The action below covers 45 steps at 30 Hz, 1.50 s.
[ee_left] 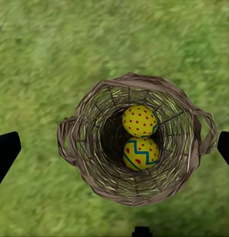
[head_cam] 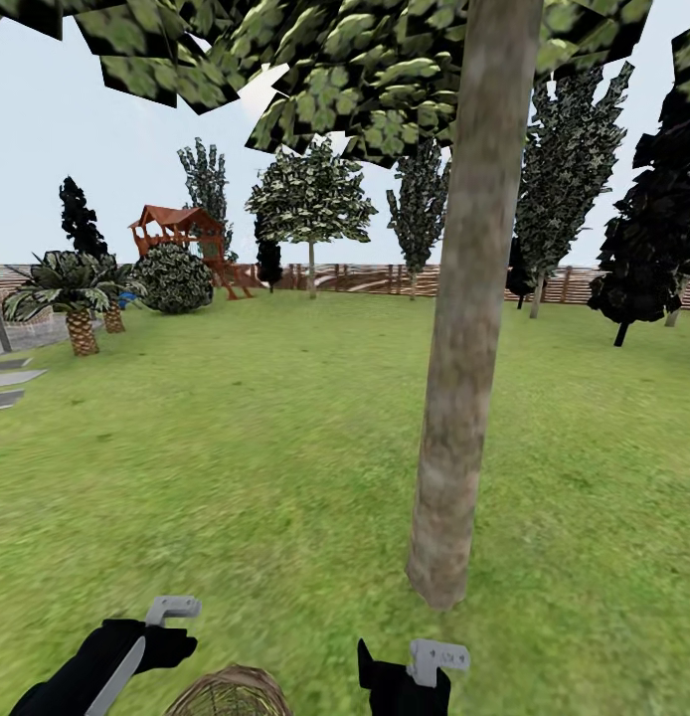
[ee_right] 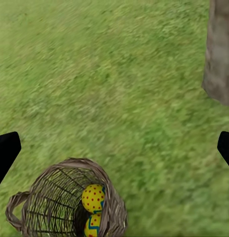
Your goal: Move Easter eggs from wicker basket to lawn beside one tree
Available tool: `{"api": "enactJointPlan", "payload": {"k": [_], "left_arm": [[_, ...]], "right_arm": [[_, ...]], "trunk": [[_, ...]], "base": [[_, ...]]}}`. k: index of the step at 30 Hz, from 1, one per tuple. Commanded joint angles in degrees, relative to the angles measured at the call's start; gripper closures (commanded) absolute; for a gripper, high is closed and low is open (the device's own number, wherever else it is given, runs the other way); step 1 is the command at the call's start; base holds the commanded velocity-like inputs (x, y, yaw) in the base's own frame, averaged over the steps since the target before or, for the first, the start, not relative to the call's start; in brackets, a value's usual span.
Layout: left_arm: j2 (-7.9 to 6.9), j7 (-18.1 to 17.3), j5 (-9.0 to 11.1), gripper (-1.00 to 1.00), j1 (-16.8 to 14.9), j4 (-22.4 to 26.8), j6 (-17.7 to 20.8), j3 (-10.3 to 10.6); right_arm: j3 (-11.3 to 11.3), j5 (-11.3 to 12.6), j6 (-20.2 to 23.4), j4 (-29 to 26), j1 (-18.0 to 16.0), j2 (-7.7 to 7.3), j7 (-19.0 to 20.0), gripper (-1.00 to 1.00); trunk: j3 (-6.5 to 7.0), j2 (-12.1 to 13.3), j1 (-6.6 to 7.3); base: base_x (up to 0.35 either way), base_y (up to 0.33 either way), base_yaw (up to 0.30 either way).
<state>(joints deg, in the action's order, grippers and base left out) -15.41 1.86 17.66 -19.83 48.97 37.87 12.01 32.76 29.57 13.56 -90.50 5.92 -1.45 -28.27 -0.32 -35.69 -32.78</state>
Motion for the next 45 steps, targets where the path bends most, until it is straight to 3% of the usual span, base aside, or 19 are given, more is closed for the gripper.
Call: {"api": "enactJointPlan", "payload": {"k": [1, 7, 11, 14, 17, 21, 23, 29, 36, 45], "left_arm": [[-0.06, 0.21, 0.28, -1.00, -0.03, 0.03, 0.20, 0.19], [-0.06, 0.24, 0.23, -1.00, -0.03, -0.43, -0.80, 0.20], [-0.06, 0.25, 0.19, -1.00, -0.04, -0.56, -1.35, 0.17], [-0.06, 0.25, 0.18, -1.00, -0.04, -0.60, -1.59, 0.14], [-0.06, 0.22, 0.22, -1.00, -0.01, -0.62, -2.27, 0.04], [-0.06, 0.21, 0.24, -1.00, 0.03, -0.67, -2.90, -0.13], [-0.06, 0.19, 0.21, -1.00, 0.04, -0.66, -3.07, -0.14], [-0.06, 0.20, 0.19, -1.00, 0.07, -0.65, -3.20, 0.14], [-0.06, 0.14, 0.16, -1.00, 0.10, -0.71, -3.23, 0.10], [-0.07, 0.14, 0.18, -1.00, 0.14, -0.71, -3.34, -0.09]], "right_arm": [[0.07, 0.31, 0.19, -0.13, -0.02, -0.04, -0.38, -1.00], [-0.23, 0.28, 0.27, -0.27, -0.78, -0.12, -0.38, -1.00], [-2.17, 0.30, 1.16, -0.29, -3.36, -0.07, -0.39, -1.00], [-4.22, 0.31, 5.38, -0.29, -6.90, 0.22, -0.43, -1.00], [-8.45, 0.36, 11.00, -0.29, -10.65, 0.67, -0.40, -1.00], [-12.22, 0.72, 13.53, -0.29, -12.16, 0.53, -0.38, -1.00], [-13.84, 0.84, 14.53, -0.29, -12.29, 0.38, -0.38, -1.00], [-15.64, 0.91, 18.53, -0.30, -12.52, 0.18, -0.24, -1.00], [-19.42, 1.07, 19.87, -0.30, -12.52, 0.09, 0.15, -1.00], [-19.90, 1.10, 20.00, -0.30, -12.43, 0.28, 0.23, -1.00]], "trunk": [[-0.22, -0.46, -0.25], [-1.30, -2.87, -1.56], [-2.02, -4.48, -2.44], [-2.55, -5.68, -3.10], [-2.55, -5.68, -3.10], [-2.55, -5.68, -3.10], [-2.55, -5.68, -3.10], [-2.55, -5.68, -3.10], [-3.81, -8.49, -4.64], [-5.43, -12.10, -6.62]], "base": [[0.000, 0.000, 0.000], [0.000, 0.000, 0.000], [0.000, 0.000, 0.000], [0.000, 0.000, 0.000], [0.000, 0.000, 0.000], [0.000, 0.000, 0.000], [0.000, 0.000, 0.000], [0.000, 0.000, 0.000], [0.000, 0.000, 0.000], [0.000, 0.000, 0.000]]}}
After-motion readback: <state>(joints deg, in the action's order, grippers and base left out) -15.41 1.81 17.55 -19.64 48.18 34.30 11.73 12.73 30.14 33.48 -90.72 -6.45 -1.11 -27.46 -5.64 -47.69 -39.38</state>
